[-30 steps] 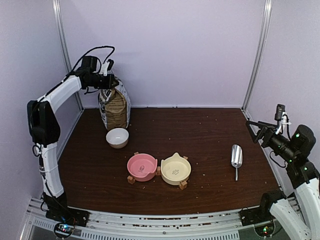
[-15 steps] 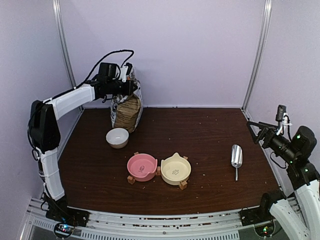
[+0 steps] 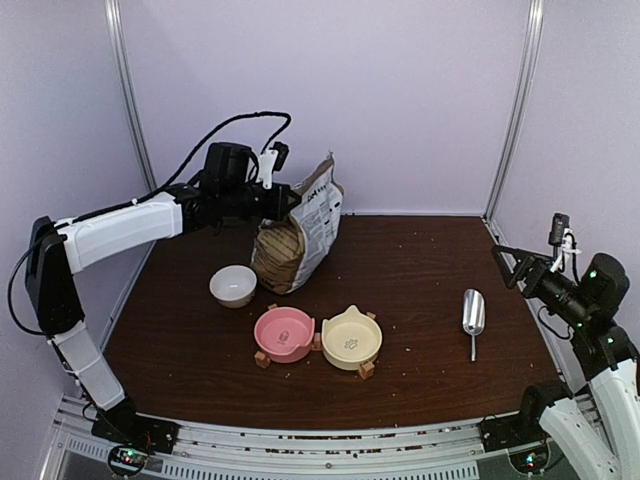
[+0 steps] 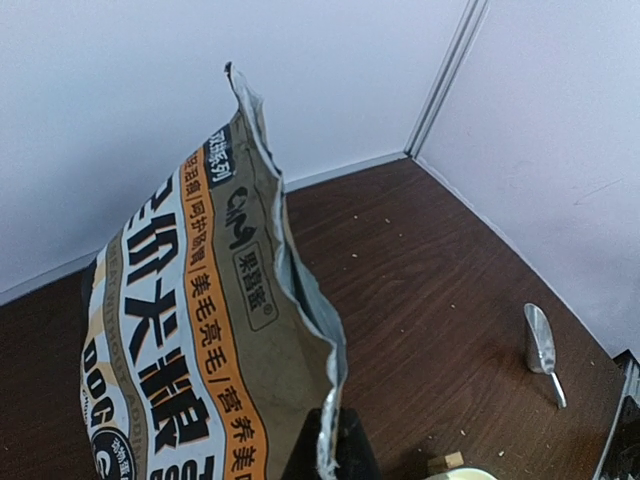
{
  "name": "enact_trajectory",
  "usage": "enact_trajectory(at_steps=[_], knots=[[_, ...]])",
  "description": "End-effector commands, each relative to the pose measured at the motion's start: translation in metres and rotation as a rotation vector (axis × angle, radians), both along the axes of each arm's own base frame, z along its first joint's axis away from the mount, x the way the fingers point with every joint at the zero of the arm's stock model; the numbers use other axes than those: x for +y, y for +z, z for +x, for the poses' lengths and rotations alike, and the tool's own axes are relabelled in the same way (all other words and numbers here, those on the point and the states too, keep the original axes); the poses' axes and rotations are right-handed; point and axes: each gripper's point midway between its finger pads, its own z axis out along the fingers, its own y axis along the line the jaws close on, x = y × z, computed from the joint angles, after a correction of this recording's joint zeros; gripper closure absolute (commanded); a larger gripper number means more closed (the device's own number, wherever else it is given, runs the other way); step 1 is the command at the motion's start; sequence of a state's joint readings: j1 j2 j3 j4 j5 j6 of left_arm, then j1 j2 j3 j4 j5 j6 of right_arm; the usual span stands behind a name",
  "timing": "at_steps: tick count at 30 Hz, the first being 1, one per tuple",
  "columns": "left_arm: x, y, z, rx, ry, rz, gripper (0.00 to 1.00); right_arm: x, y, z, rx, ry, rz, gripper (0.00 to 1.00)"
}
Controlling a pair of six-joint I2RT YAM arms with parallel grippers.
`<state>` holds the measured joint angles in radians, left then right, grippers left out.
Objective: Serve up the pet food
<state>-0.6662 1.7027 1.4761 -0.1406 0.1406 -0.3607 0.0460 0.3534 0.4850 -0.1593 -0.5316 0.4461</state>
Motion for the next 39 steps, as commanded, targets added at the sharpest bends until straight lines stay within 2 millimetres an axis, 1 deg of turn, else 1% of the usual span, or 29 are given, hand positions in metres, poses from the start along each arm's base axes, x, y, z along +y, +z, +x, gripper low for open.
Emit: enact_trajectory(at_steps=[1,5,7,11,13,15,16,20,22,23,24,25,26,29,32,34,35,36,39], knots=[[-0.019,0.116,-0.047,-0.228,-0.062,-0.269,1.0,-0.007,0.0,0.01,0.036,-0.05,0.035,0.0],[-0.028,0.115,-0.07,-0.224,-0.064,-0.264,1.0,-0.011,-0.007,0.019,0.118,-0.094,0.087,0.0],[-0.029,0.116,-0.079,-0.224,-0.049,-0.261,1.0,-0.01,-0.009,0.024,0.152,-0.105,0.109,0.02],[-0.036,0.12,-0.103,-0.226,-0.042,-0.272,1.0,0.002,-0.014,0.032,0.21,-0.101,0.118,0.06],[-0.043,0.118,-0.115,-0.222,-0.053,-0.272,1.0,0.011,-0.012,0.036,0.224,-0.095,0.108,0.06],[-0.048,0.117,-0.127,-0.207,-0.068,-0.283,1.0,0.024,-0.009,0.04,0.236,-0.079,0.094,0.07],[-0.052,0.118,-0.136,-0.202,-0.084,-0.297,1.0,0.033,-0.006,0.041,0.24,-0.065,0.088,0.07],[-0.067,0.118,-0.157,-0.179,-0.131,-0.337,1.0,0.069,0.005,0.05,0.263,-0.023,0.06,0.08],[-0.073,0.118,-0.165,-0.175,-0.152,-0.344,1.0,0.09,0.012,0.052,0.273,0.01,0.053,0.09],[-0.076,0.119,-0.17,-0.172,-0.17,-0.352,1.0,0.105,0.013,0.054,0.284,0.035,0.041,0.09],[-0.079,0.119,-0.174,-0.172,-0.191,-0.361,1.0,0.112,0.02,0.055,0.277,0.043,0.04,0.09],[-0.083,0.119,-0.179,-0.167,-0.211,-0.372,1.0,0.123,0.024,0.056,0.281,0.057,0.03,0.1],[-0.087,0.12,-0.184,-0.168,-0.241,-0.384,1.0,0.139,0.024,0.057,0.293,0.08,0.008,0.1],[-0.098,0.119,-0.196,-0.166,-0.313,-0.391,1.0,0.171,0.034,0.058,0.3,0.115,-0.037,0.11],[-0.093,0.118,-0.2,-0.178,-0.322,-0.384,0.91,0.196,0.04,0.061,0.301,0.124,-0.099,0.12],[-0.081,0.118,-0.199,-0.199,-0.288,-0.374,0.84,0.211,0.044,0.062,0.3,0.126,-0.134,0.12],[-0.073,0.118,-0.197,-0.21,-0.264,-0.365,0.79,0.217,0.047,0.064,0.298,0.121,-0.149,0.11],[-0.064,0.113,-0.195,-0.218,-0.233,-0.347,0.71,0.223,0.047,0.065,0.302,0.114,-0.169,0.11],[-0.033,0.11,-0.188,-0.251,-0.123,-0.298,0.51,0.235,0.048,0.071,0.312,0.07,-0.246,0.11]])
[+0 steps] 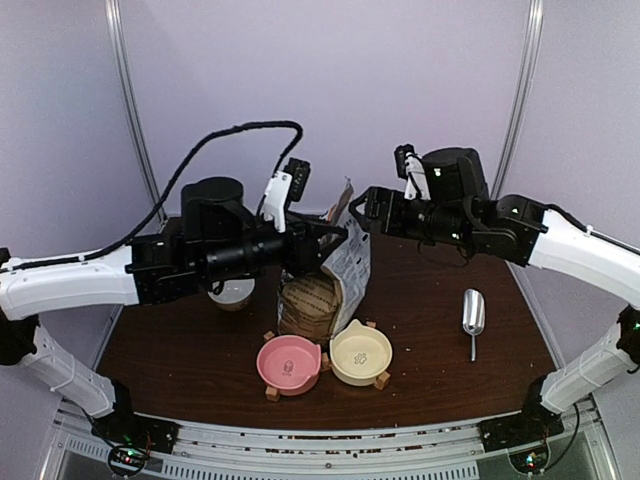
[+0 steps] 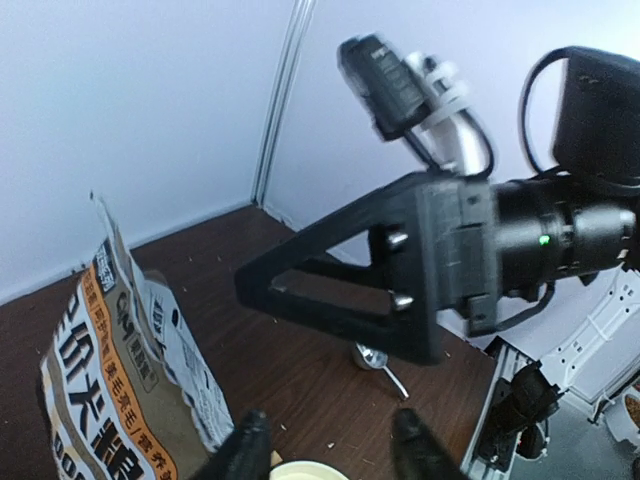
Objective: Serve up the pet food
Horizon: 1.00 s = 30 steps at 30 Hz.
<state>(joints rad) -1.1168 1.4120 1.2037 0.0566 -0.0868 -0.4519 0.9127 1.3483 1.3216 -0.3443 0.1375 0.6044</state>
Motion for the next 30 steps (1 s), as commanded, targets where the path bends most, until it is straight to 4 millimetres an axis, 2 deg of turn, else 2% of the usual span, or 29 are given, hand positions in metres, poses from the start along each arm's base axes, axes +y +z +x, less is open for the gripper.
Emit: enact_trajectory(at_steps=[1,5,8,11,14,20,24,27,30], knots=[[0.047,0.053,-0.001,-0.124,0.125,-0.114,0.45,0.002,0.0,0.011,-0.011,-0.102,-0.156,0.11],[0.092,0.049,0.008,-0.142,0.281,-0.03,0.23,0.016,0.002,0.019,-0.001,-0.128,-0.229,0.13],[0.116,0.046,0.018,-0.133,0.324,0.043,0.04,0.034,0.002,0.022,-0.003,-0.104,-0.241,0.13],[0.136,0.038,0.035,-0.072,0.323,0.099,0.02,0.048,0.005,0.024,-0.005,-0.088,-0.242,0.12],[0.17,0.037,0.056,-0.027,0.409,0.109,0.02,0.06,0.004,0.026,0.003,-0.083,-0.261,0.11],[0.225,0.044,0.076,-0.024,0.537,0.2,0.02,0.075,-0.008,0.034,0.038,-0.106,-0.353,0.11],[0.255,0.047,0.084,-0.081,0.648,0.273,0.02,0.071,-0.018,0.042,0.05,-0.153,-0.451,0.1],[0.267,0.045,0.087,-0.124,0.704,0.314,0.02,0.064,-0.023,0.044,0.056,-0.183,-0.511,0.12],[0.278,0.044,0.088,-0.144,0.75,0.31,0.02,0.057,-0.027,0.046,0.053,-0.208,-0.552,0.17]])
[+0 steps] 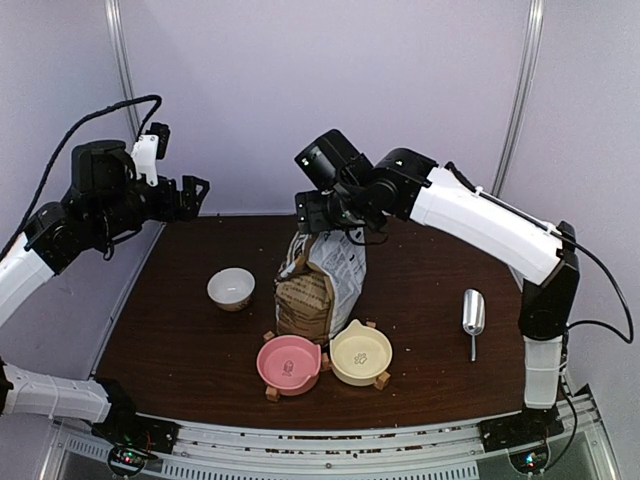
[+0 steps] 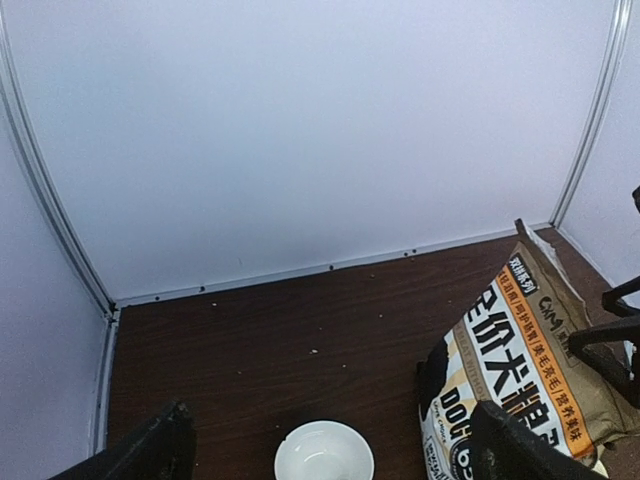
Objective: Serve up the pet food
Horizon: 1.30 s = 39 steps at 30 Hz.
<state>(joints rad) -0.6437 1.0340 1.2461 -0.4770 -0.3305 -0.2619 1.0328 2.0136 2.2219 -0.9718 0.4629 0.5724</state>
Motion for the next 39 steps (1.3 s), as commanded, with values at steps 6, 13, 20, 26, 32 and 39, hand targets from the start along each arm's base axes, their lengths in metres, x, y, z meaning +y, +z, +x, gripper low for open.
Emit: enact_trajectory(at_steps=[6,13,20,26,32,39], knots=[[0.029,-0.005,0.002,-0.072,0.101,0.052,0.02,-0.038,-0.008,0.0,0.008,-0.088,-0.162,0.4],[0.032,-0.007,-0.001,-0.072,0.109,0.057,0.02,-0.018,-0.025,0.005,0.078,-0.001,-0.069,0.6],[0.031,-0.011,-0.002,-0.066,0.104,0.056,0.02,0.001,-0.019,0.01,0.075,0.082,0.004,0.8],[0.022,-0.014,-0.002,-0.065,0.05,0.072,0.02,-0.006,-0.008,-0.006,0.07,0.128,0.008,1.0],[-0.002,-0.016,-0.004,-0.069,-0.08,0.065,0.04,-0.022,0.005,-0.038,0.046,0.172,0.076,1.0],[-0.041,-0.003,-0.012,-0.089,-0.283,0.016,0.11,-0.032,0.032,-0.05,-0.031,0.23,0.147,1.0]])
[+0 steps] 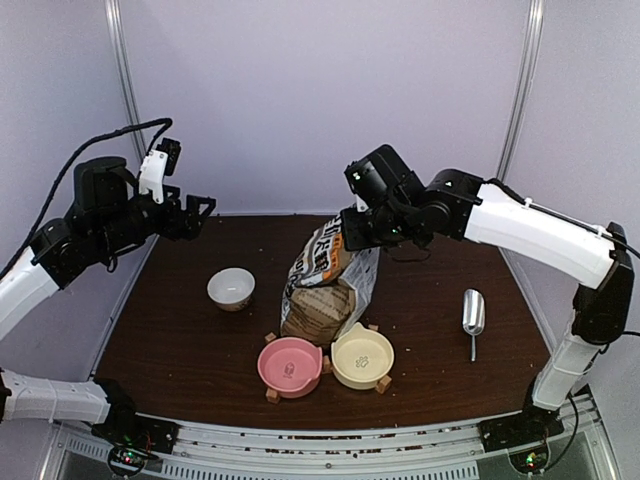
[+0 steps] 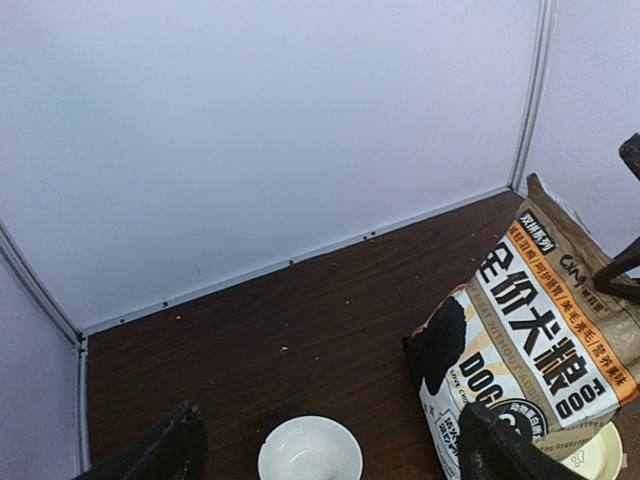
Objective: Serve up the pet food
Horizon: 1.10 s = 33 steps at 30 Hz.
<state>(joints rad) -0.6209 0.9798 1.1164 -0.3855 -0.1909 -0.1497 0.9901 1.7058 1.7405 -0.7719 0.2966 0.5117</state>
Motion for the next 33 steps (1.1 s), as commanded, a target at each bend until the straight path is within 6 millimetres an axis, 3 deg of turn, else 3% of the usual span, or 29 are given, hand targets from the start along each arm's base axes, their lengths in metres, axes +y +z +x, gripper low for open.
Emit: enact_trajectory(at_steps=[1,12,17,21,24,27,30,33], knots=[[-0.033,0.022,-0.006,-0.049,-0.17,-0.055,0.11,0.01,0.058,-0.018,-0.098,0.117,0.114,1.0],[-0.099,0.033,-0.025,-0.004,-0.361,-0.133,0.12,0.028,0.103,-0.017,-0.183,0.215,0.145,1.0],[-0.129,0.04,-0.034,0.057,-0.478,-0.324,0.12,0.044,0.096,-0.026,-0.157,0.295,0.191,1.0],[-0.138,0.038,-0.033,0.086,-0.493,-0.461,0.12,0.039,0.091,-0.029,-0.151,0.288,0.205,0.99],[-0.138,0.027,-0.026,0.117,-0.455,-0.486,0.12,0.028,0.104,-0.035,-0.177,0.283,0.237,0.72],[-0.142,0.02,-0.026,0.152,-0.452,-0.501,0.12,0.011,0.116,-0.041,-0.211,0.259,0.271,0.56],[-0.149,0.013,-0.026,0.193,-0.466,-0.499,0.12,-0.007,0.121,-0.043,-0.226,0.212,0.303,0.51],[-0.159,0.005,-0.024,0.249,-0.48,-0.501,0.13,-0.018,0.111,-0.039,-0.203,0.157,0.315,0.48]])
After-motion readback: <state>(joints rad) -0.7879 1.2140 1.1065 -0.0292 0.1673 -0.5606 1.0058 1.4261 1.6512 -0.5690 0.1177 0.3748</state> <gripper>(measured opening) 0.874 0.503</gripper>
